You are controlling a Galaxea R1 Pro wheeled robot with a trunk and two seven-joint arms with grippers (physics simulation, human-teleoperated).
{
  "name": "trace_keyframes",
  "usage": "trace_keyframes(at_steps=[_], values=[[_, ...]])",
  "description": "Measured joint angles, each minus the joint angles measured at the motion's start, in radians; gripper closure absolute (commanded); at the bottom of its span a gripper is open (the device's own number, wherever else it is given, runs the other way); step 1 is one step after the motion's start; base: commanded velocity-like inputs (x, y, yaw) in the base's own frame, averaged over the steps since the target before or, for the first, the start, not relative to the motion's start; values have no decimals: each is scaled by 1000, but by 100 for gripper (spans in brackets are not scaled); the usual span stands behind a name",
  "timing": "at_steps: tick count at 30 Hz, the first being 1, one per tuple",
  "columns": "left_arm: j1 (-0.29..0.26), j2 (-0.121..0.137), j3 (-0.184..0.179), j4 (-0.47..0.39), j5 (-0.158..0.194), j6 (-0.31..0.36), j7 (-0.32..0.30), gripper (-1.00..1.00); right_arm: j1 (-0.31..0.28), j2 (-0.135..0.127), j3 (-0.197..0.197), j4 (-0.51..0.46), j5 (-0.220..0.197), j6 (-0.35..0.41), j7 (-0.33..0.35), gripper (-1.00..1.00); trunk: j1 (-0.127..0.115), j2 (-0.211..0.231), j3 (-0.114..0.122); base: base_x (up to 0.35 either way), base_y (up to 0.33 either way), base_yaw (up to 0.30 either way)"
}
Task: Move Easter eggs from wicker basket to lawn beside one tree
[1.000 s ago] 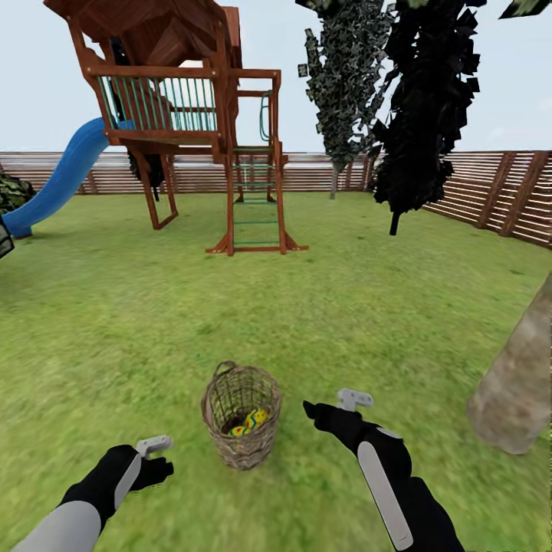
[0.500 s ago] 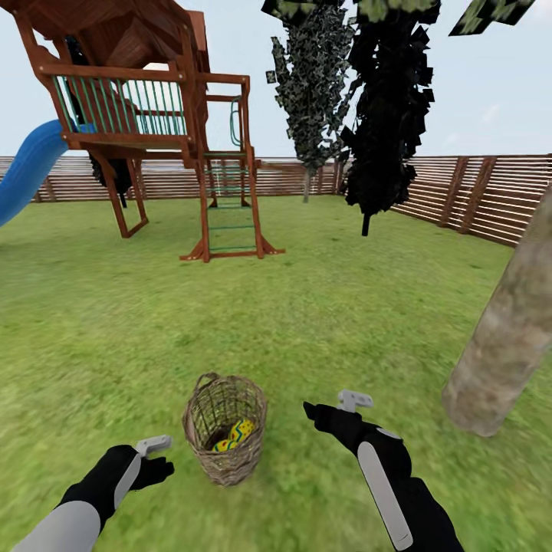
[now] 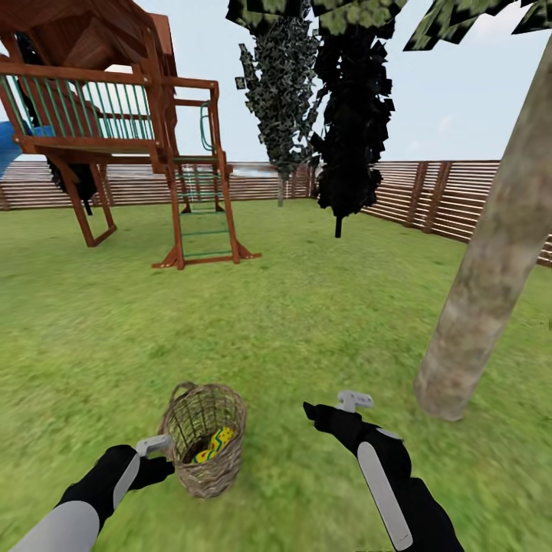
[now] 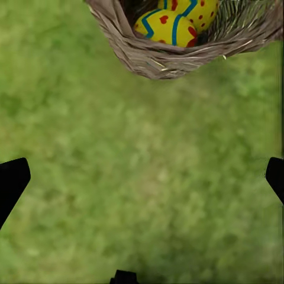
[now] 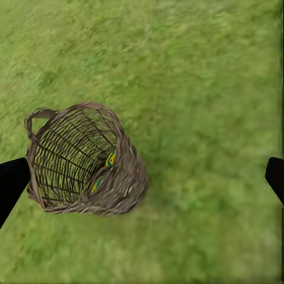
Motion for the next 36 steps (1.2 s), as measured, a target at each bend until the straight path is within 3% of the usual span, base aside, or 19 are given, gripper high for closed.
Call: trace_keyframes(at_steps=[27, 36], values=[[0, 2, 2, 0, 1, 2, 0, -100, 0, 0, 0, 0, 0, 0, -1, -100, 0, 0, 23, 101, 280, -183], [0, 2, 2, -2, 1, 0, 0, -100, 0, 0, 0, 0, 0, 1, 0, -100, 0, 0, 33, 3, 117, -229]])
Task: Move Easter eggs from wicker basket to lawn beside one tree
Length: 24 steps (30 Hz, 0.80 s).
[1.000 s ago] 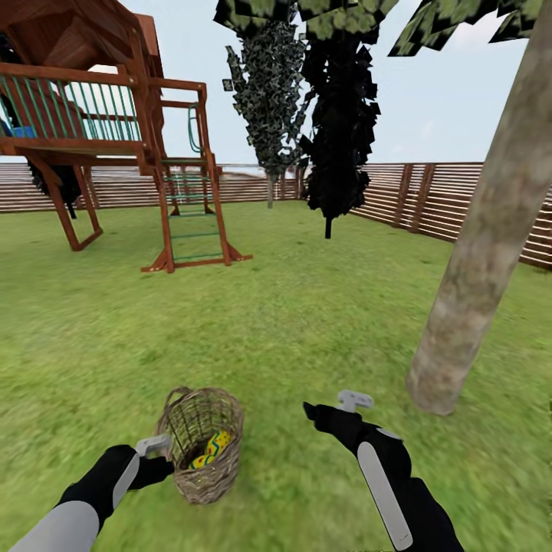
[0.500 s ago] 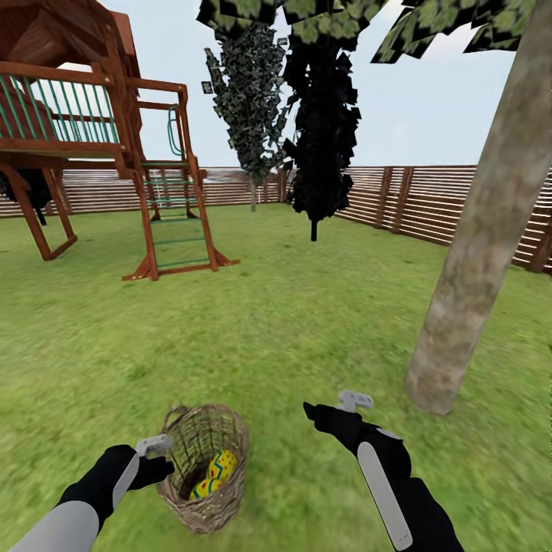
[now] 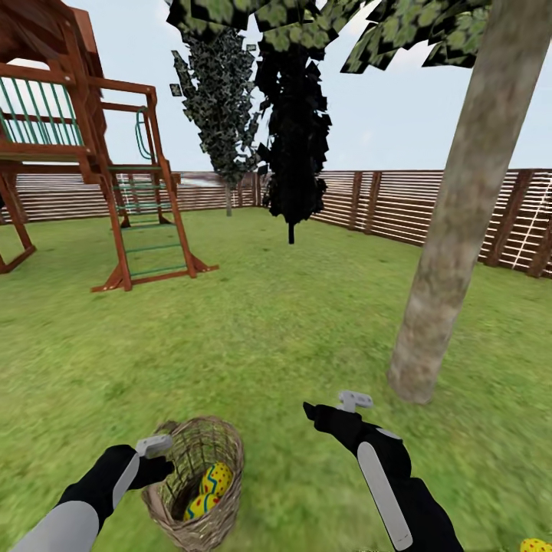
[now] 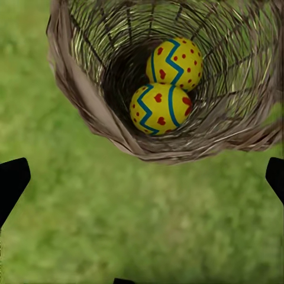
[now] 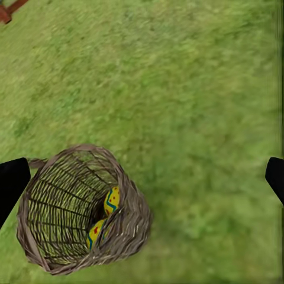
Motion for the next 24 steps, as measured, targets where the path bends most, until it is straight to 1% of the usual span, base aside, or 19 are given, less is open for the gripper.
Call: trace_keyframes(at_steps=[3, 9, 12, 17, 24], values=[[0, 0, 0, 0, 0, 0, 0, -100, 0, 0, 0, 0, 0, 0, 0, -100, 0, 0, 3, 0, 140, -229], [0, 0, 0, 0, 0, 0, 0, -100, 0, 0, 0, 0, 0, 0, 0, -100, 0, 0, 10, 36, 21, -203], [0, 0, 0, 0, 0, 0, 0, -100, 0, 0, 0, 0, 0, 0, 0, -100, 0, 0, 11, 130, 2, -53], [0, 0, -1, 0, 0, -1, 0, -100, 0, 0, 0, 0, 0, 0, 0, -100, 0, 0, 12, 16, 13, -8], [0, 0, 0, 0, 0, 0, 0, -100, 0, 0, 1, 0, 0, -1, 0, -100, 0, 0, 12, -67, 186, -1]])
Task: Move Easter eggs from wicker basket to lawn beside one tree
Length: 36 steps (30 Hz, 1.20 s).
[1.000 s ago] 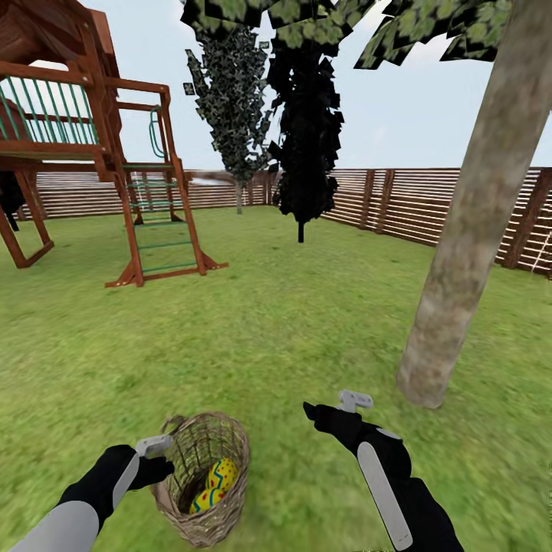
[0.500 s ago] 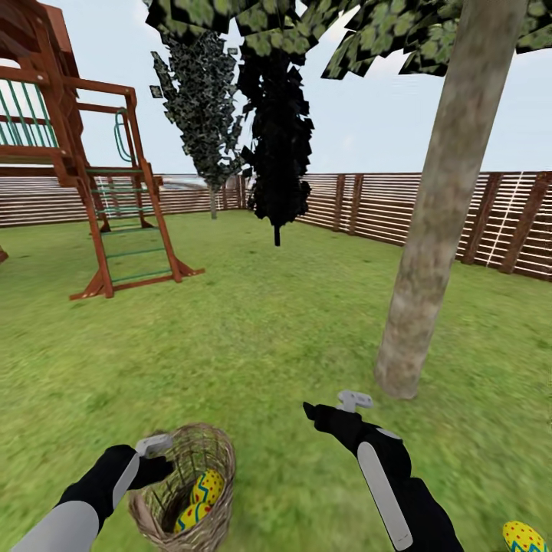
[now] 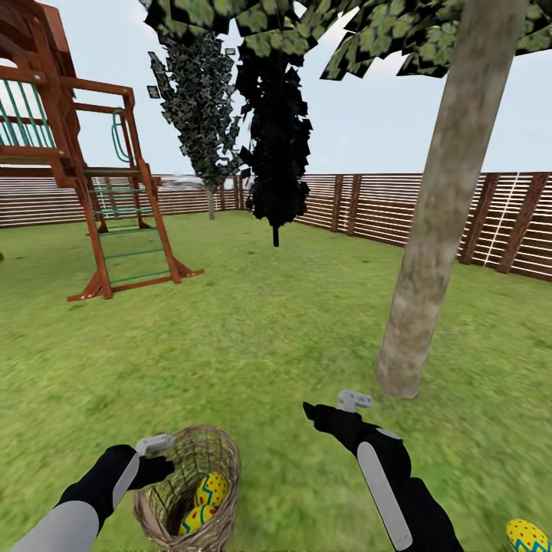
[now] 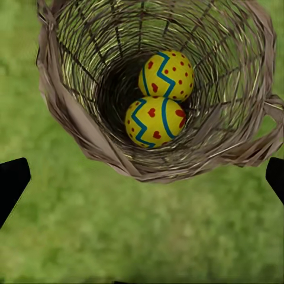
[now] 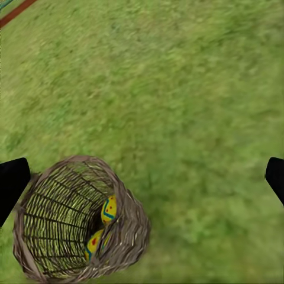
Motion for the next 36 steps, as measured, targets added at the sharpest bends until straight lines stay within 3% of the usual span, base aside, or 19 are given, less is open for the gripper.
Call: trace_keyframes(at_steps=[36], values=[[0, 0, 0, 0, 0, 0, 0, -100, 0, 0, 0, 0, 0, 0, 0, -100, 0, 0, 17, 54, 99, -79]])
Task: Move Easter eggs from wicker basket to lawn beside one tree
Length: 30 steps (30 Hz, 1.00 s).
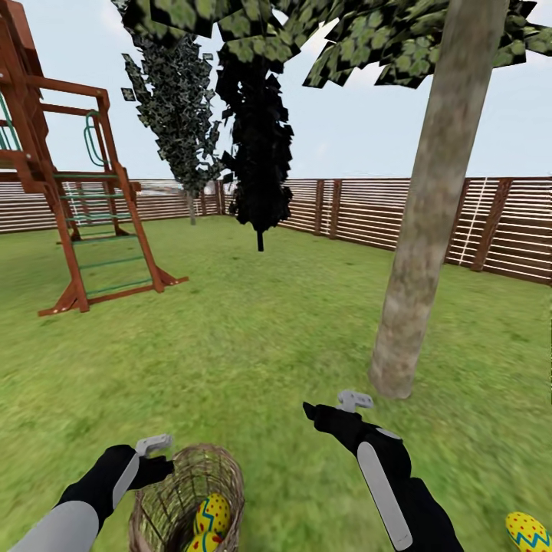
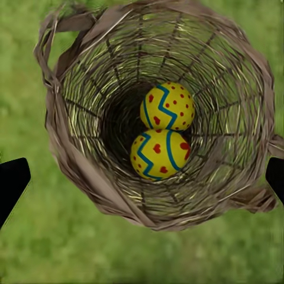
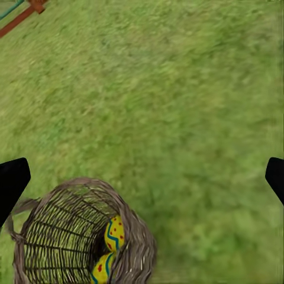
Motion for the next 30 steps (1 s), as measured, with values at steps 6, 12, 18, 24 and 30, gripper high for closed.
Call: trace_keyframes(at_steps=[6, 12, 18, 24, 30], values=[[0, 0, 0, 0, 0, 0, 0, -100, 0, -1, 0, 0, 0, 0, 0, -100, 0, 0, 6, 219, 167, -118], [0, -1, -1, 0, 0, -1, 0, -100, 0, 0, 0, 0, 0, 0, 0, -100, 0, 0, 7, 61, 28, -15], [0, -1, -1, 0, 0, -1, 0, -100, 0, -1, 0, 0, 0, 0, 0, -100, 0, 0, 8, 92, -66, -32], [0, -3, 0, 0, 0, -1, 0, -100, 0, -1, 1, -1, 0, 0, 1, -100, 0, 0, 9, 17, -17, -9], [0, -8, 0, -1, 0, 2, 6, -100, 0, 0, 2, -5, 0, 1, 1, -100, 4, -7, 6, 1, -1, -1]])
